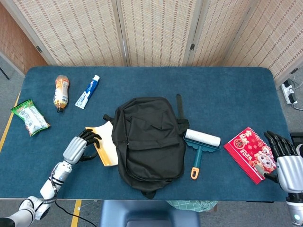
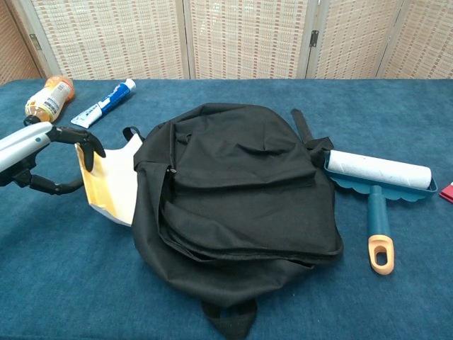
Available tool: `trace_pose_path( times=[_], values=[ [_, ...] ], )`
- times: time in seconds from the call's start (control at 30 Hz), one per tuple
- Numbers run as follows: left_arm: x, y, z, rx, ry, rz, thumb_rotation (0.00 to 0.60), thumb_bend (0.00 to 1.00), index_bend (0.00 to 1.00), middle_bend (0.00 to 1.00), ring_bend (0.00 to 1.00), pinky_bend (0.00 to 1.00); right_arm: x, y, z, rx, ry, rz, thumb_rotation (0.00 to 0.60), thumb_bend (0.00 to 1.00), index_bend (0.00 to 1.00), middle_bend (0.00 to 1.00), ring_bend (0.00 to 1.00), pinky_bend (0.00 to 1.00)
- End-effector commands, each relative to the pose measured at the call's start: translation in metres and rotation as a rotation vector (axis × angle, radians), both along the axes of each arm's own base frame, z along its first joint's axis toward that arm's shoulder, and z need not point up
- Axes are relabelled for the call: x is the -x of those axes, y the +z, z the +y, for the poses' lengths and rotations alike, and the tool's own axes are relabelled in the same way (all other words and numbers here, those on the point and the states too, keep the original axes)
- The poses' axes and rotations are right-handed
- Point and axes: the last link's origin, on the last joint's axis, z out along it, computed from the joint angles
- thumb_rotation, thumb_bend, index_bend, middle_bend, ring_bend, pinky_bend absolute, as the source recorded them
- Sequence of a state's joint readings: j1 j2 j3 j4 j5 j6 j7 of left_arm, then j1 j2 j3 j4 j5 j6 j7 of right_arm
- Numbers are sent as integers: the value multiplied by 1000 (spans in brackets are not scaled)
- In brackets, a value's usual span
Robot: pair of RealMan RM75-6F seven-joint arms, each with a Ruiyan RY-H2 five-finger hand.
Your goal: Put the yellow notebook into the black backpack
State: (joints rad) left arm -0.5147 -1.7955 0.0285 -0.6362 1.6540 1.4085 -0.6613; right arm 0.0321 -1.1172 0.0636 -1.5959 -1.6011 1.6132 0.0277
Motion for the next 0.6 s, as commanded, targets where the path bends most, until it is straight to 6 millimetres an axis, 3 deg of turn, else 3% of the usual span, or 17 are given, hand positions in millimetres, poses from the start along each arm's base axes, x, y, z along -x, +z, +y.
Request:
trace_pose_path(
  times=[0.03, 0.3, 0.6],
  values=[
    [0, 0, -1, -5, 0, -1, 600, 431, 641, 419, 334, 221, 0, 0, 0, -1, 1, -1, 600, 97, 33, 127, 126, 142],
    [3, 8, -4, -61, -15, -1, 600, 452, 719, 495, 387, 243, -4, -2, -1, -14, 18, 2, 600, 96, 33, 127, 126, 142],
    [15, 47, -12, -212, -47, 28, 600, 499, 739, 566, 446, 261, -18, -13, -9, -69, 77, 16, 600, 96, 34, 127, 132, 142]
  ],
)
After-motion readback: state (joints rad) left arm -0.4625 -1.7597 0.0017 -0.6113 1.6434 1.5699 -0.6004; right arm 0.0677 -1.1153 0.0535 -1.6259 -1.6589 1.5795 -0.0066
